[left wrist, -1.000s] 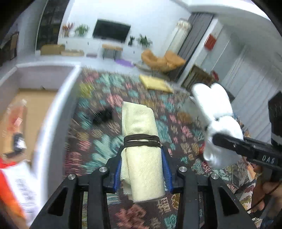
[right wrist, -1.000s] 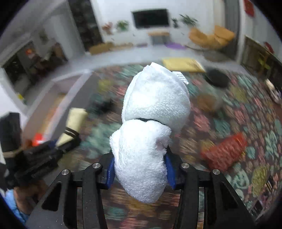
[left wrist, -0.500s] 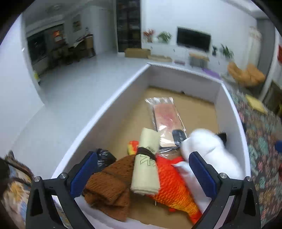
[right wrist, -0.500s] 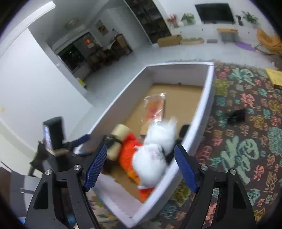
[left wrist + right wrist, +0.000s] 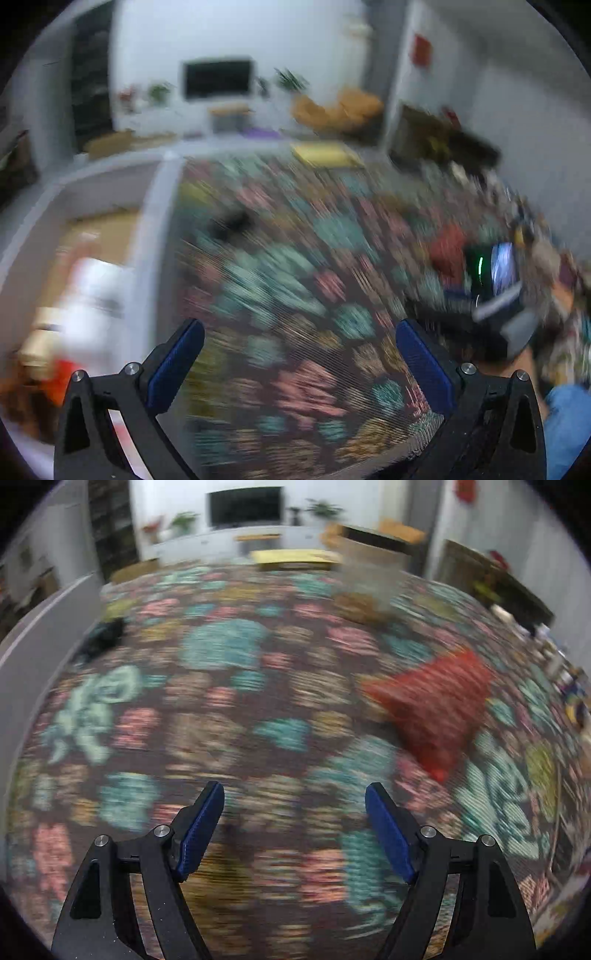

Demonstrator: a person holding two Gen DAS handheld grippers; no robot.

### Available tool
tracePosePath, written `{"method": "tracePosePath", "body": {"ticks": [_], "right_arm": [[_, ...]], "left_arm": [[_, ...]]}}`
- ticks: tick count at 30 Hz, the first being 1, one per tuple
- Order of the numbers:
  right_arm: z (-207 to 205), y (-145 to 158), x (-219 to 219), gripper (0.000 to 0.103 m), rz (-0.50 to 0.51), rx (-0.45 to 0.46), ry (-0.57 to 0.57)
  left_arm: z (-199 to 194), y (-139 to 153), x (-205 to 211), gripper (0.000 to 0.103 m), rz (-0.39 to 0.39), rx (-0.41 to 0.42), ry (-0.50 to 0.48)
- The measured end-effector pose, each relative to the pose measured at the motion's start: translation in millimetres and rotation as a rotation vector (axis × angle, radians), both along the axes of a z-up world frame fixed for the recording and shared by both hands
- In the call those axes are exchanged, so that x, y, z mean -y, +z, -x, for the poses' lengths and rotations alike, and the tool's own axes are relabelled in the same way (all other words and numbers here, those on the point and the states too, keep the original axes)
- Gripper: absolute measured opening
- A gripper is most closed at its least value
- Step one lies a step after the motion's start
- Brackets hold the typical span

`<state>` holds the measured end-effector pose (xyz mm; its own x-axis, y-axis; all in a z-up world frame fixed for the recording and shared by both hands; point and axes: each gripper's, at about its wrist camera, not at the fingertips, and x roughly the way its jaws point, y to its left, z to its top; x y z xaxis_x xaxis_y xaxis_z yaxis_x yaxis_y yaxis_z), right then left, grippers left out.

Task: Organize soft objects

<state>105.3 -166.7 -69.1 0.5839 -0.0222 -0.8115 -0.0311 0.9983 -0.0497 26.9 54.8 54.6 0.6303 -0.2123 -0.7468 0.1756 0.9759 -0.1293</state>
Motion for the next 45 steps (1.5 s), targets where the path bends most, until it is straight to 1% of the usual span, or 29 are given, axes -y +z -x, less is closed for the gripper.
{"method": "tracePosePath", "body": {"ticks": [2,4,8,9,10,11,17,45], "right_arm": [[-4.5,-2.8,8.6,0.081,-0.018,-0.007,-0.029],[-6.1,-5.5,5.5,0.083,-0.004,-0.002,-0.043],[-2.5,-2.8,7.5,0.088,-0.014,0.0,-0.061],[-1.2,-2.3,7.4,0.089,-0.024,-0.002,-0.066],[-1.7,-3.6,10.5,0.09,-0.041,-0.004,-0.074],[-1.1,-4.4,11.7,0.091,-0.049,-0.004,-0.079],[-1.4,-5.7,9.4,0.095,-0.049,0.012,-0.091],[-1.0,-6.0,9.2,0.096,-0.05,0.013,-0.091]], "left_arm": [[-22.5,-40.6,24.4,0.103,-0.031,-0.087,-0.008],[-43.3,-71.2,36.6,0.103,-0.054,-0.109,-0.003],[-78.5,-102.5,45.8,0.103,-0.13,-0.123,0.012],[-85.4,-108.9,47.1,0.103,-0.146,-0.11,0.01],[-89.1,-111.3,48.5,0.103,-0.147,-0.09,0.005],[-90.1,-114.4,50.1,0.103,-0.144,-0.093,0.003],[-85.0,-116.0,47.5,0.103,-0.134,-0.083,0.008],[-84.7,-115.8,47.2,0.103,-0.134,-0.081,0.008]]}}
